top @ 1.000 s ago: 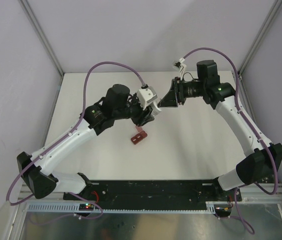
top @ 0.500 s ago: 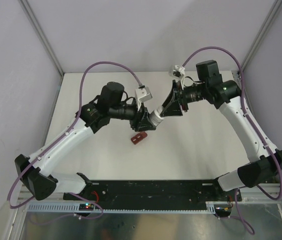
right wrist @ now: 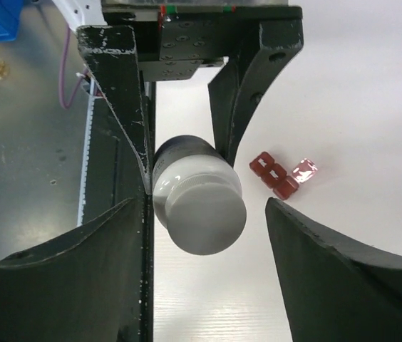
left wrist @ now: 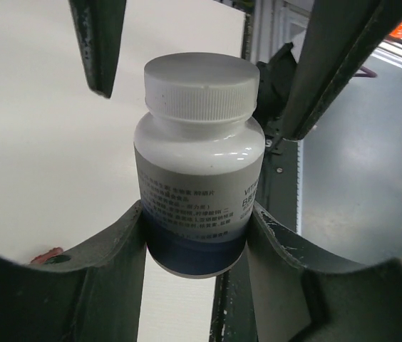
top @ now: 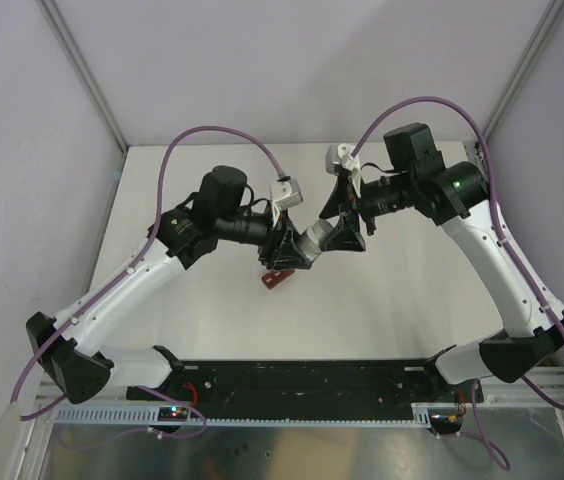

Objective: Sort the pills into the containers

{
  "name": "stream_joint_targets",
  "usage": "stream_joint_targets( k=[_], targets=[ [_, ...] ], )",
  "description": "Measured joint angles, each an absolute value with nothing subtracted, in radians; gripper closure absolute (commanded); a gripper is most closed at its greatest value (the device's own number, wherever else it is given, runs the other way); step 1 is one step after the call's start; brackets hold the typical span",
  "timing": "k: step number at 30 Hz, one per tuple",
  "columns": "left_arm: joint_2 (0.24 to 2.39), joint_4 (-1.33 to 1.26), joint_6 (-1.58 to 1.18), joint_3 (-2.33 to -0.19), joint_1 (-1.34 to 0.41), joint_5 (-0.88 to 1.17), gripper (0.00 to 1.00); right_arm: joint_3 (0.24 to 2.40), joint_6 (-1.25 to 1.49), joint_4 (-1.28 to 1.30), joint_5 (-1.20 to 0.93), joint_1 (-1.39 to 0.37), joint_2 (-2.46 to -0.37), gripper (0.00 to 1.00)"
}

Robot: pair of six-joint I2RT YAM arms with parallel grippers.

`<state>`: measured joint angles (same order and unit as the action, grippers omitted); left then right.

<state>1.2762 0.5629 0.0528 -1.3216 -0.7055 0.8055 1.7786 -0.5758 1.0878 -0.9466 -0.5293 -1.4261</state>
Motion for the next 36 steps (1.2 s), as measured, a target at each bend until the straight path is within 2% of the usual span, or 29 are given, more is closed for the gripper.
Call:
stream_joint_targets(
  k=[3, 6, 23, 27, 33, 36],
  targets=[
    [1.265, 0.563, 0.055, -1.322, -0.706, 0.739, 1.0, 1.781, -0.54, 1.076, -0.918, -0.529, -1.427, 0.09],
    [1.254, 0.564, 0.061, -1.322, -0.706, 0.67, 1.0, 1.785, -0.482, 1.056, -0.902, -0.52, -1.427, 0.06],
    [1.244, 0.588, 0.106, -1.322, -0.803, 0.181, 1.0, 1.79, 0.01, 0.824, -0.871, -0.414, -1.52, 0.14],
    [1.251, 0.591, 0.107, -1.33, -0.819, 0.116, 1.0, 1.776, 0.056, 0.797, -0.876, -0.414, -1.541, 0.18],
    [1.266, 0.59, 0.114, -1.339, -0.839, 0.059, 1.0, 1.747, 0.088, 0.772, -0.891, -0.428, -1.554, 0.29],
    [1.271, 0.591, 0.114, -1.339, -0.843, 0.046, 1.0, 1.74, 0.096, 0.766, -0.896, -0.44, -1.562, 0.38]
  ],
)
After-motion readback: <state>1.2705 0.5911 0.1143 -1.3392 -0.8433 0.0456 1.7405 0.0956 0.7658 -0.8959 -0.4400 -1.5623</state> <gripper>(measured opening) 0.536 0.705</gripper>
